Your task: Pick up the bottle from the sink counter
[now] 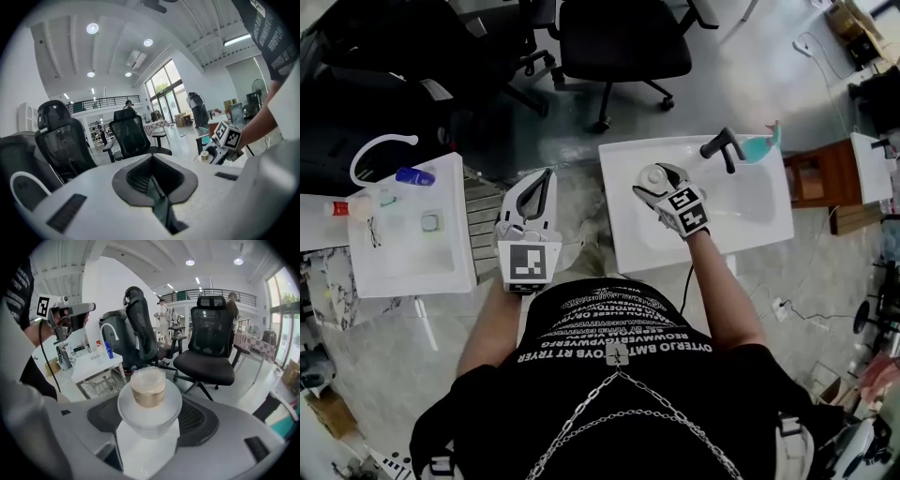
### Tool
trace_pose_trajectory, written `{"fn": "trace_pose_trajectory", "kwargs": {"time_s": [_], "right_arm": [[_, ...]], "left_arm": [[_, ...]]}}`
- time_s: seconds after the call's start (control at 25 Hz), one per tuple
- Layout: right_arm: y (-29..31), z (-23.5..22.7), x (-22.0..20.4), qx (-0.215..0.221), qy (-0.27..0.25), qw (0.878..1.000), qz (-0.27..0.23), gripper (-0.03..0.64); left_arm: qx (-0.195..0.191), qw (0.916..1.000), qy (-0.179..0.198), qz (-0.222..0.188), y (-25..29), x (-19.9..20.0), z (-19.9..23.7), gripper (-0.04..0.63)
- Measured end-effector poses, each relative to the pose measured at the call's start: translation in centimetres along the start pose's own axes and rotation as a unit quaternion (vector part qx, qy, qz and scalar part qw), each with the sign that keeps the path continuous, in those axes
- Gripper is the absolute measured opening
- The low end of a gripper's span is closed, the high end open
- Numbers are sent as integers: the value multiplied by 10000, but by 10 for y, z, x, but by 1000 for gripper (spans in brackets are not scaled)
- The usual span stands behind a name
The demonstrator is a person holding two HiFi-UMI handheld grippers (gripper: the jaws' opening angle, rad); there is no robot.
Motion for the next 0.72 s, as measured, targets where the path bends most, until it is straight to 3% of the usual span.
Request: {"fn": "trace_pose_trajectory", "kwargs": {"time_s": [0.72], "right_arm": [[-156, 43, 97, 260, -403, 9975, -526, 331]], "left_arm": [[-57, 9991, -118, -392, -75, 21, -58, 5]]}}
Point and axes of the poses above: the fingertips, and each gripper's own axes: y forward along the fingers, z to its left, x out of its top, the point moved 5 cm from there along -y, backward along the fingers, and after that the axes turned 10 degrees about -y, right-handed, at the moved point
